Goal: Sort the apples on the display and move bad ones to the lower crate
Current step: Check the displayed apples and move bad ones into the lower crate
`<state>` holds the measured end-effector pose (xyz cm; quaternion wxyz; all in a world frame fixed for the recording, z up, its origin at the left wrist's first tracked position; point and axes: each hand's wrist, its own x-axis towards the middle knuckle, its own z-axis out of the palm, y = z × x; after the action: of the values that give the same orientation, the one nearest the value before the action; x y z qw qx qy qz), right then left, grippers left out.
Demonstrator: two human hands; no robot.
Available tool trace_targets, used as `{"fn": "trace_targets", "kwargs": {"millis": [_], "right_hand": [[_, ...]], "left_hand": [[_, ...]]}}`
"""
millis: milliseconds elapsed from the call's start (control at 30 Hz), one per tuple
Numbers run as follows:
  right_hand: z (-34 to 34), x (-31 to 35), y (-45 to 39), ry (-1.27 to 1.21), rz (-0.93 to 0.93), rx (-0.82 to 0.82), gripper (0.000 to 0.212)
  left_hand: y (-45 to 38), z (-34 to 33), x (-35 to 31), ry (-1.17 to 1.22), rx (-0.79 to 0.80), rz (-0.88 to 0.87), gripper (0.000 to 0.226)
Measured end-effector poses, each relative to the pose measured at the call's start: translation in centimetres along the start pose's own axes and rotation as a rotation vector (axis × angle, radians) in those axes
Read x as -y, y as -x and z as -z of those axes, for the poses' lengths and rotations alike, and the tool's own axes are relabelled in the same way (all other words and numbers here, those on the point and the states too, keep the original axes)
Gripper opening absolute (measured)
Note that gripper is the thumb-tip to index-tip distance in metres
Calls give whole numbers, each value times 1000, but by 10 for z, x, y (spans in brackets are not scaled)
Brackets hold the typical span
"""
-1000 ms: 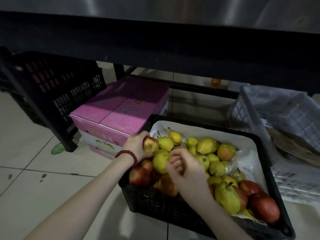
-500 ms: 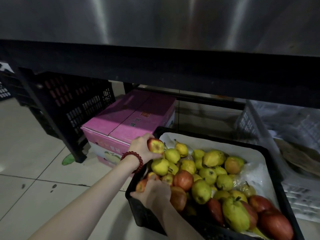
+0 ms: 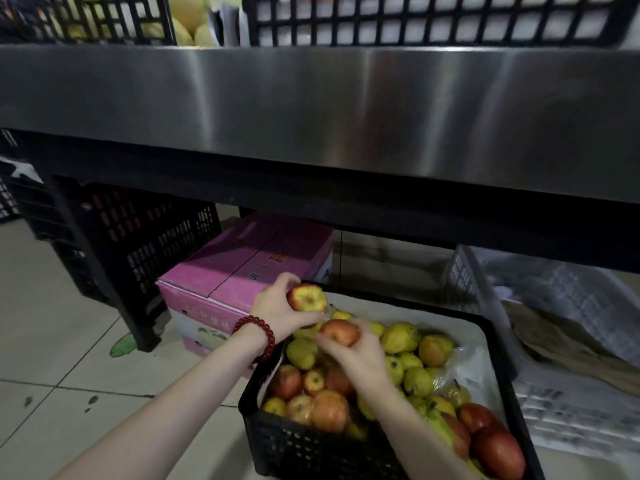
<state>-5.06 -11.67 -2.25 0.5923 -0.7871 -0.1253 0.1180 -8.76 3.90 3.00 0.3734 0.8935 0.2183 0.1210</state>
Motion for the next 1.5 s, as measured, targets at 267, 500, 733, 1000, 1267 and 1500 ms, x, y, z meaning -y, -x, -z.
{"fn": "trace_targets", "kwargs": {"millis": [267,500,733,1000,1267,1500], "right_hand": [[109,68,53,-56,146,-216,46],[155,150,93,-101,389,-301,70],[182,249,75,-169,592,-386,57],[208,359,8,-112,642,-473,59],[228,434,-58,-81,462,-571,67],[253,468,-113,289,313,-584,56]], "left_hand": [[56,25,-63,244,19,-91,60],[87,65,-148,466,-16,-250,55],[52,131,-231,607,-161,-449,60],[-33,214,-321,394,-228,-627,60],[-136,247,-374,268,-211,-510,53],[-206,257,-407,118,-86,-325,62]]}}
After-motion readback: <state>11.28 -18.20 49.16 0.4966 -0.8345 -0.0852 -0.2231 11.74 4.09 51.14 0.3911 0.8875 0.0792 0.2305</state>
